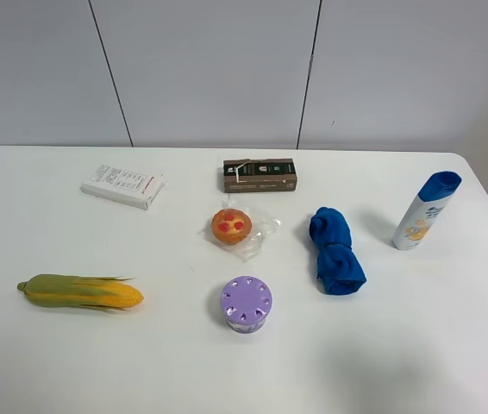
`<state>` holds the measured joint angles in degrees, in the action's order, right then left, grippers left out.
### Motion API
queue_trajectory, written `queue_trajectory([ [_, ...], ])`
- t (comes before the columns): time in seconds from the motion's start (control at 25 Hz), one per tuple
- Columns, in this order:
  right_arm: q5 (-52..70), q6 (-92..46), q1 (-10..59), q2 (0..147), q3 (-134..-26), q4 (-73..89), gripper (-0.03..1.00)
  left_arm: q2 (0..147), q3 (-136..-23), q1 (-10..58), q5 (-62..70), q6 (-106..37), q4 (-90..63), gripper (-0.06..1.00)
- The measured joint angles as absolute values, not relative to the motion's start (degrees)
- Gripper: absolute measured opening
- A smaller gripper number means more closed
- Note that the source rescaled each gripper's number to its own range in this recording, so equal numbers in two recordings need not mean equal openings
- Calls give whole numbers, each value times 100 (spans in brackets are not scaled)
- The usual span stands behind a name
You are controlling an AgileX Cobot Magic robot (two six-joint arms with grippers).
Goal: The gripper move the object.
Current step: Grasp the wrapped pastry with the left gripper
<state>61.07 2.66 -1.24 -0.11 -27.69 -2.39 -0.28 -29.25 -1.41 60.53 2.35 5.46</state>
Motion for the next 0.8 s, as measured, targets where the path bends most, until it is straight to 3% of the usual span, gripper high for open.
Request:
queue_trajectory([
  [0.8,6107,266,-124,-11,-2769,-239,100,-28,-2925,-141,6053,235,616,100],
])
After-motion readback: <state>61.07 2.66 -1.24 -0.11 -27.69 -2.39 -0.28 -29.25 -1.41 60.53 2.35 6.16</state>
